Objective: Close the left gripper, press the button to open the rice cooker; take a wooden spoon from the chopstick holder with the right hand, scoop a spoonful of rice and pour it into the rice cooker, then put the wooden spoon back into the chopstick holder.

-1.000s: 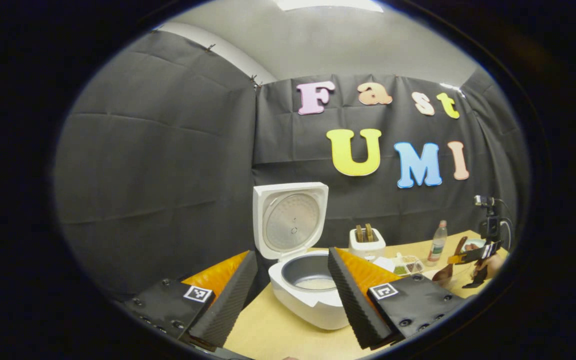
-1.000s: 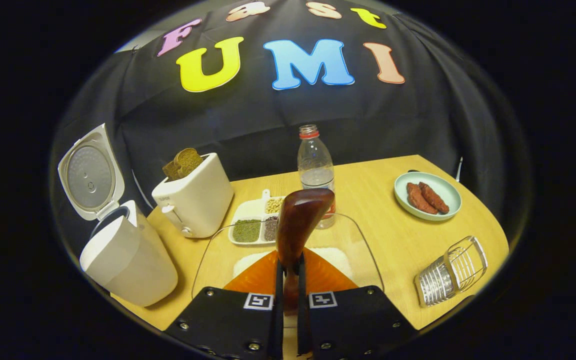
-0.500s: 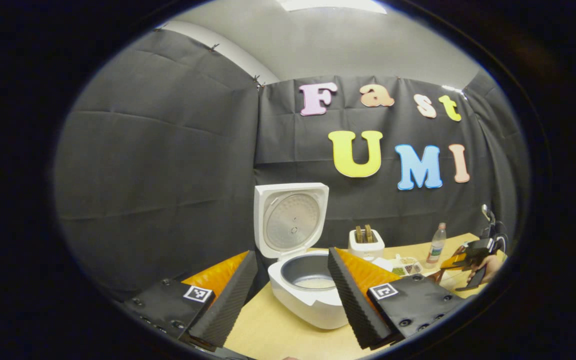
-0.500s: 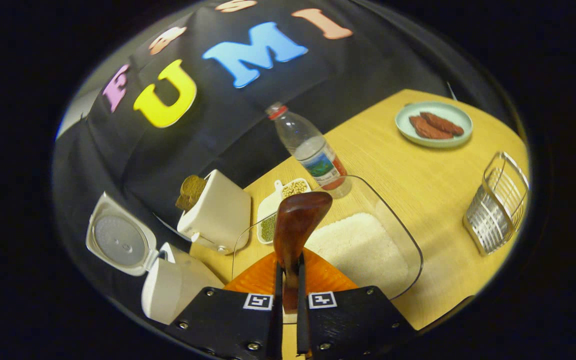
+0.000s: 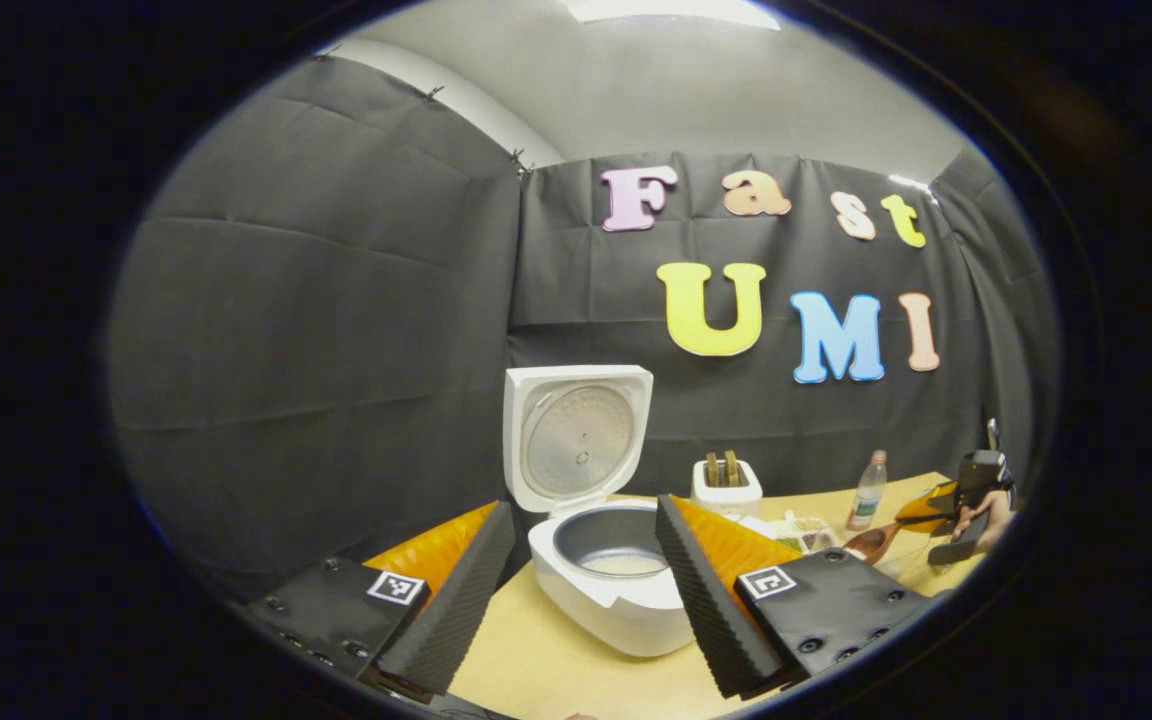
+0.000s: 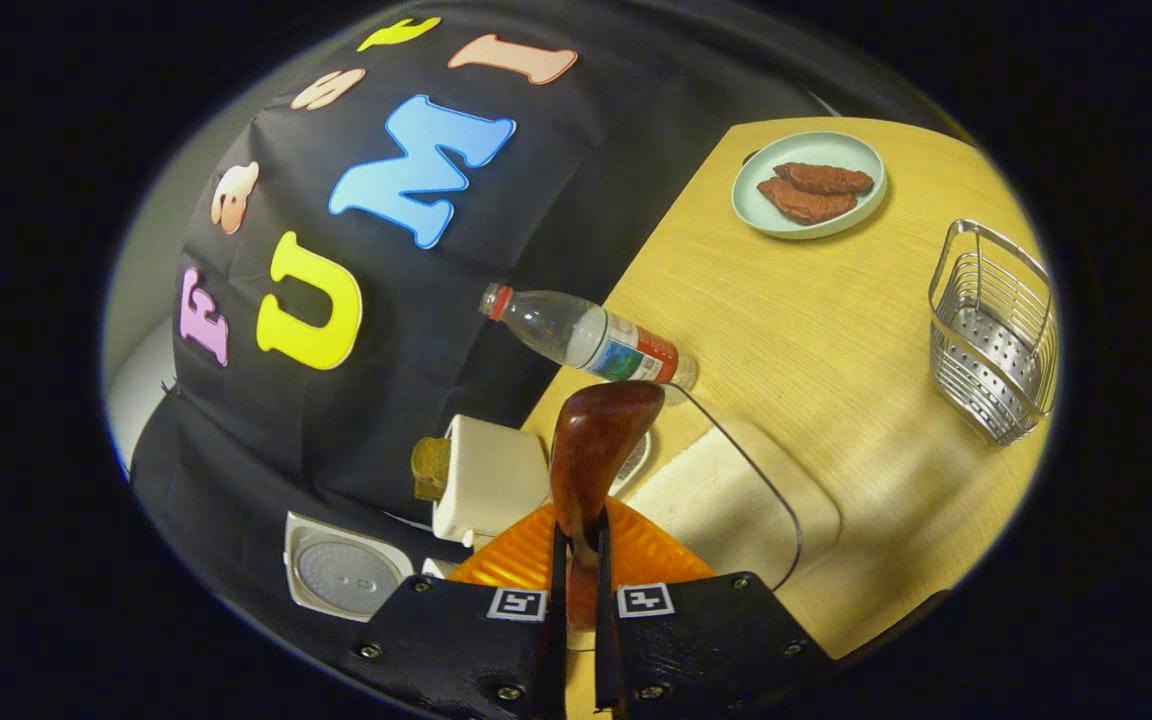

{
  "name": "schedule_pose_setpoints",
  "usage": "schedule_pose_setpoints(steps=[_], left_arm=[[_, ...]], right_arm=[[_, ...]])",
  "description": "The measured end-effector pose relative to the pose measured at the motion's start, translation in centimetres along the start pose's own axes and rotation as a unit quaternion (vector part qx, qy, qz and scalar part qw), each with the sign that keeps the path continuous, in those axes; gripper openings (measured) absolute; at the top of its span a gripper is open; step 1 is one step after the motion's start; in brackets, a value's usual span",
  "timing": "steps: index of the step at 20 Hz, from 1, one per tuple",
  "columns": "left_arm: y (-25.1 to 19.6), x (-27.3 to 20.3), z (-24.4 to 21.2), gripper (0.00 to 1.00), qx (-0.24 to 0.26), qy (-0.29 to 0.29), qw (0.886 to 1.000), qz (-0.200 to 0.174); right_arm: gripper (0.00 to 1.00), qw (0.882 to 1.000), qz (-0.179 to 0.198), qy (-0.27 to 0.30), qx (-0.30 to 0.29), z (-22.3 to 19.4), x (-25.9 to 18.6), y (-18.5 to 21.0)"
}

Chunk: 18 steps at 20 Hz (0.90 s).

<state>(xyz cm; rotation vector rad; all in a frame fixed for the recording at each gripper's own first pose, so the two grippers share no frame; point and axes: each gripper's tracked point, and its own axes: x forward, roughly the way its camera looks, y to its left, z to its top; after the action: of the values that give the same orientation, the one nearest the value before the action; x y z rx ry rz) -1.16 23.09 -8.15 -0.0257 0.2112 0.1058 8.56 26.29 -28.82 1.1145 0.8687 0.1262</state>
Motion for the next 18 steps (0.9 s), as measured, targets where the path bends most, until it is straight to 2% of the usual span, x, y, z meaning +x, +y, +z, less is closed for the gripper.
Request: schedule_pose_setpoints(steps=[5,7,13,18], left_arm=[[0.6,-0.5,-0.6,0.98,-0.009,-0.001,1.0,0.008],[1.3,-0.6,-1.2,1.0,-0.018,0.005,1.0,0.015],[3.8,-1.5,-2.4,0.96,-0.041,0.012,0.998,0.04],[6.2,-2.4,-2.8,0.97,-0.049,0.01,0.997,0.064]], right_arm=[[0.11,0.997,0.056,0.016,0.055,-0.4,-0.4,4.8],[0.11,0.996,0.071,0.023,0.046,-1.2,-0.2,6.8],[0.11,0.989,0.124,0.067,0.042,-5.3,1.2,13.6],[0.11,0.982,0.15,0.11,0.031,-9.6,2.7,18.3]])
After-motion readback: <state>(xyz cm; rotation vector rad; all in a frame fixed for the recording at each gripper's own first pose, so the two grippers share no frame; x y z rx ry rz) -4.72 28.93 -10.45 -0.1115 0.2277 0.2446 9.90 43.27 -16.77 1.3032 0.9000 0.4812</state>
